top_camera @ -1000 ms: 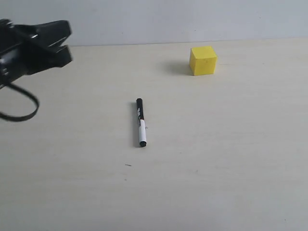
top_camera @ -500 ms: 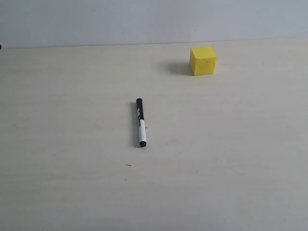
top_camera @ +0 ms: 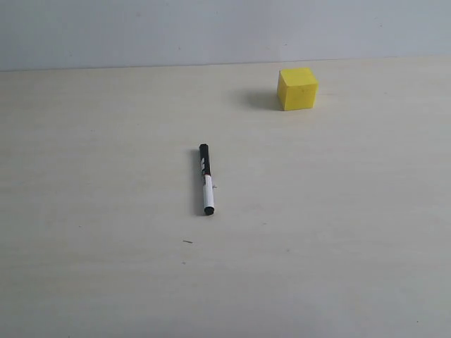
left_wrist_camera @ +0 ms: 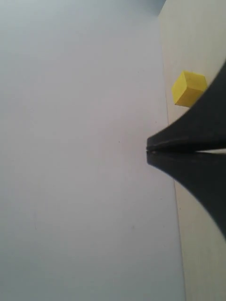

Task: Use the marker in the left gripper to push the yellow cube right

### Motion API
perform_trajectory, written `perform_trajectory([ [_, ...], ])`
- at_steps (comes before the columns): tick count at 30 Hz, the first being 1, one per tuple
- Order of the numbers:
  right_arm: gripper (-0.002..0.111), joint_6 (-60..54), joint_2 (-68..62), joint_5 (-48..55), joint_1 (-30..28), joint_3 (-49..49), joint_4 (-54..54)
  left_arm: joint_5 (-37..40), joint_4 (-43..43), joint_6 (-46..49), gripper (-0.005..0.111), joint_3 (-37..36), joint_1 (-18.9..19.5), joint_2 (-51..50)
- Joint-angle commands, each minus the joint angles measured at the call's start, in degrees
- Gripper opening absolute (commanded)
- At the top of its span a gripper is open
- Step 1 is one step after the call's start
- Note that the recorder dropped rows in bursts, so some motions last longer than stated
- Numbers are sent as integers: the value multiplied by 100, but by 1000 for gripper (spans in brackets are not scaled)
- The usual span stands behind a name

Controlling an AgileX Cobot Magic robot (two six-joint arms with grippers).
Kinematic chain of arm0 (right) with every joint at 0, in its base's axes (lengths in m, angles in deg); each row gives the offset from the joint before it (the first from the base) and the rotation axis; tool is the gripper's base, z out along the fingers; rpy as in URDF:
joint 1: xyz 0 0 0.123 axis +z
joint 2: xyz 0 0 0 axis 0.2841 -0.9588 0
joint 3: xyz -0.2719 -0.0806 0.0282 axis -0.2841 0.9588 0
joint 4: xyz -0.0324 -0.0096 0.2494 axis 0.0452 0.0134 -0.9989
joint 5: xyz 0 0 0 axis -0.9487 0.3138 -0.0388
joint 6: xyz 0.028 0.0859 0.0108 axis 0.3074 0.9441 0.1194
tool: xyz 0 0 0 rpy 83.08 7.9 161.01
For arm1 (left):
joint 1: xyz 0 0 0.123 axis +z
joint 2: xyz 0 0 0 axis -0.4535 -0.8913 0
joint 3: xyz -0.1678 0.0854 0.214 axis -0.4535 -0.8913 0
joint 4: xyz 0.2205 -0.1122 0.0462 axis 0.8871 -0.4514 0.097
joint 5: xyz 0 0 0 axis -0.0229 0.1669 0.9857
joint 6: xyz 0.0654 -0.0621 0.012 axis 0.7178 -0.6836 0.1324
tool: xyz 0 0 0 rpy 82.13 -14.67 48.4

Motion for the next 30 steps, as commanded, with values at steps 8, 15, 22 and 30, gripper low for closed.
perform_trajectory([
  [8, 0, -26, 28, -33, 8, 22, 28, 781, 12, 382, 0, -35, 52, 612],
  [15, 0, -26, 28, -33, 8, 22, 28, 3331, 0, 418, 0, -35, 570, 2114],
  [22, 0, -26, 28, -33, 8, 22, 28, 6136, 12, 418, 0, -35, 1717, 4473],
  [30, 0, -26, 28, -33, 8, 22, 28, 6636, 12, 418, 0, -442, 1856, 4925],
])
